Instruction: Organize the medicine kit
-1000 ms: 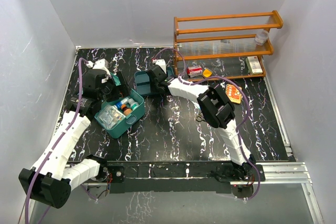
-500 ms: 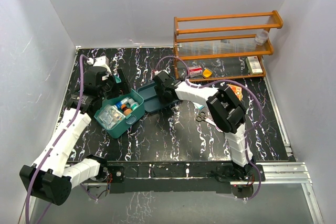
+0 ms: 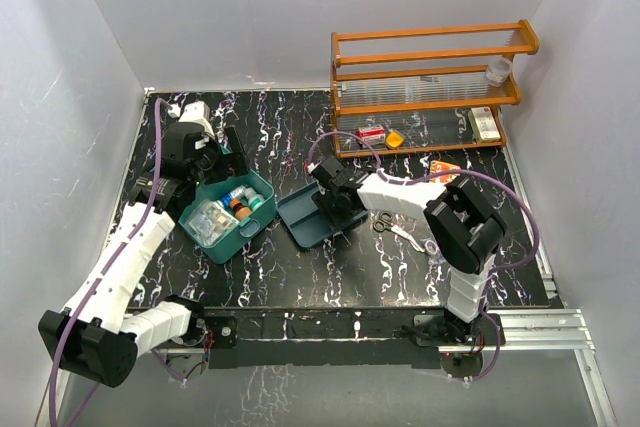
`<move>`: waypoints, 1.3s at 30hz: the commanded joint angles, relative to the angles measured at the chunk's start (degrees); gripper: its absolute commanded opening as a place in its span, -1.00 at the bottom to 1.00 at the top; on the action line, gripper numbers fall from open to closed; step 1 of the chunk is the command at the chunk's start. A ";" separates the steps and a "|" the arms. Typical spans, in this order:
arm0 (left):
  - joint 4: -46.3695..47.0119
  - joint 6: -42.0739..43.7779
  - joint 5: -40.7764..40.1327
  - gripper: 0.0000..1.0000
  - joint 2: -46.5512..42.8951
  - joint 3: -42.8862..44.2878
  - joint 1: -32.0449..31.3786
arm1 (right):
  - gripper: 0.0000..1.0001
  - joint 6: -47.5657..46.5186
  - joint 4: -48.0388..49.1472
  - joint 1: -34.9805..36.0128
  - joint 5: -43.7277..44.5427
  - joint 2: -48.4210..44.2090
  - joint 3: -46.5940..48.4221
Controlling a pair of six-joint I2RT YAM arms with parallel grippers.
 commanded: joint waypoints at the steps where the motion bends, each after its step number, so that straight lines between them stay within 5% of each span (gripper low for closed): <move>1: 0.50 1.55 -0.89 0.94 0.26 2.68 0.14 | -0.20 -6.70 0.24 0.60 -4.21 -4.61 -2.26; 9: 0.49 2.91 0.55 0.94 0.69 3.61 0.18 | 0.07 0.36 1.71 0.53 6.83 -11.41 -0.98; 18: 2.46 3.30 4.58 0.94 0.48 2.49 0.15 | 0.10 14.75 1.56 -3.04 20.99 -23.37 -9.88; 34: 6.59 2.78 11.29 0.93 1.75 0.70 0.20 | 0.21 20.27 -4.76 -16.90 10.28 -26.16 -21.07; 39: 8.15 5.12 14.66 0.92 0.86 0.98 0.20 | 0.47 20.12 -4.63 -17.99 9.73 -21.64 -20.39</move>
